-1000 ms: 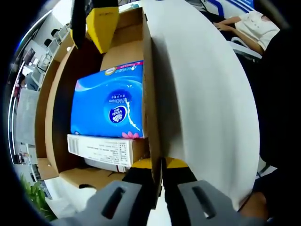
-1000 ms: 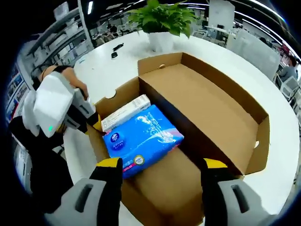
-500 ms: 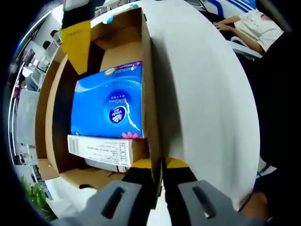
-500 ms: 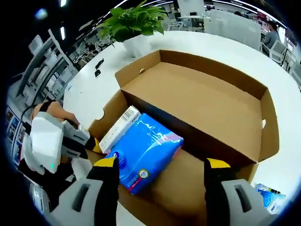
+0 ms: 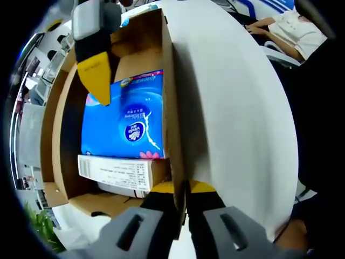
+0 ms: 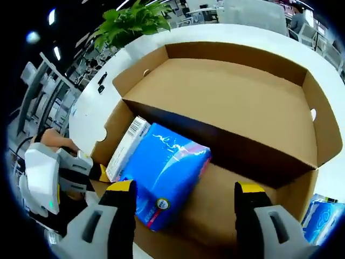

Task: Operate the shoe box by opening the lid, removing the specified soft item, and placing it in the target area until the item is outside and the box remains undamaged.

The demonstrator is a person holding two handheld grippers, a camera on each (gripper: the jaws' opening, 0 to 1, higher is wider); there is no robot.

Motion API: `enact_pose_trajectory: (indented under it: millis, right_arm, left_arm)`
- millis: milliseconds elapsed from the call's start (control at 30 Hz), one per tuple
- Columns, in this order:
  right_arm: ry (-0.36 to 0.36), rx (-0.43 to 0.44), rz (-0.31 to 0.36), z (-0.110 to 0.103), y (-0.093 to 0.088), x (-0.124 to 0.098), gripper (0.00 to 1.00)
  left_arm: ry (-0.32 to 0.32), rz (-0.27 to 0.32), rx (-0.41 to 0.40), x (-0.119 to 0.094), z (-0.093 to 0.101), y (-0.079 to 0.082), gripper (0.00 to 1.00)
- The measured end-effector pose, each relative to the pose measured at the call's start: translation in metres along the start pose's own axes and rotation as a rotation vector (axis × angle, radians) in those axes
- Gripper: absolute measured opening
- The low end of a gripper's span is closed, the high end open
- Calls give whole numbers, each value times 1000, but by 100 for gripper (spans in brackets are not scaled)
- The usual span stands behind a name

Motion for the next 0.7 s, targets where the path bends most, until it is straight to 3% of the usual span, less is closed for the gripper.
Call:
enact_pose_trajectory:
  millis: [233, 700]
  right_arm:
    - [-17, 2, 19, -7, 4, 19, 76]
    - [71, 58, 5, -17, 0, 31, 70]
  left_arm:
    - [0, -7, 0, 1, -1, 0, 4]
    - [5, -15, -3, 1, -1, 0, 4]
Point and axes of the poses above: the point that each gripper's makers call its tool centre point, and the gripper's own axes: x roughly forward along the fingers, z roughly to its right, y roughly out of its top, the point moved 7 cm from there along -x, roughly backward along the fingers
